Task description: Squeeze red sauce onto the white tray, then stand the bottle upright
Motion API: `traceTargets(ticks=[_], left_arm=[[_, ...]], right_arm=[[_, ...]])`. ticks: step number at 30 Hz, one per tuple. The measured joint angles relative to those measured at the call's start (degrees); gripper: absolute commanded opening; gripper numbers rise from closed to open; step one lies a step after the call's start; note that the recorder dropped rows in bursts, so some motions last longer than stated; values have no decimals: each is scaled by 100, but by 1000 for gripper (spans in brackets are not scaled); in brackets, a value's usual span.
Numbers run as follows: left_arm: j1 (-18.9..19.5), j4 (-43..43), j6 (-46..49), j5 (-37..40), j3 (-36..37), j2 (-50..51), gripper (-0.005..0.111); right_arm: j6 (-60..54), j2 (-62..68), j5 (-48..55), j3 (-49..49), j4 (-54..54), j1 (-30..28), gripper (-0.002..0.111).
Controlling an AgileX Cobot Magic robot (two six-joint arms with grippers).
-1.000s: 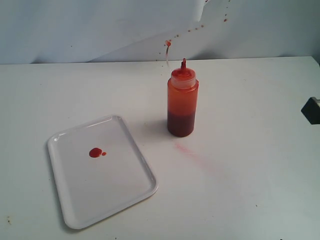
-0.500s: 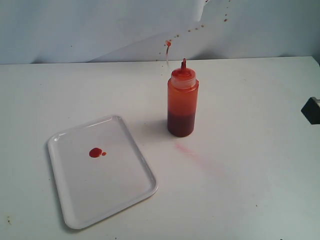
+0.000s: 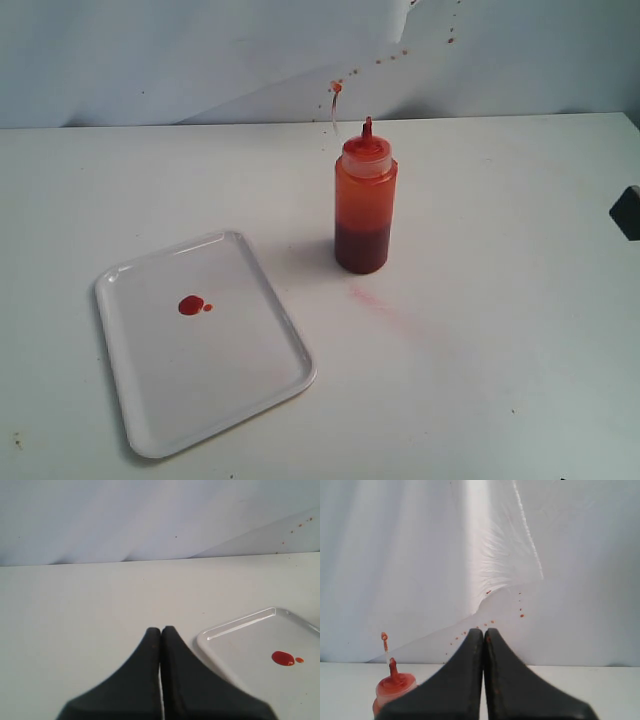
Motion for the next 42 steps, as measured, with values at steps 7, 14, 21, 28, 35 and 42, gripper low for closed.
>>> traceTargets(ticks=[7, 14, 21, 28, 35, 42], left_arm=[[0, 0, 0, 0, 0, 0, 0], [0, 0, 0, 0, 0, 0, 0], [0, 0, 0, 10, 0, 0, 0], [0, 0, 0, 10, 0, 0, 0], [0, 0, 0, 10, 0, 0, 0], [0, 0, 0, 10, 0, 0, 0]], right_arm=[[0, -43, -120, 0, 0, 0, 0], [0, -459, -26, 11, 0, -22, 0], [-4, -1114, 871, 11, 0, -799, 0], [-14, -2107, 2359, 11, -330, -2164, 0], [-14, -3254, 3239, 11, -391, -3286, 0], [-14, -3505, 3369, 11, -402, -3348, 0]])
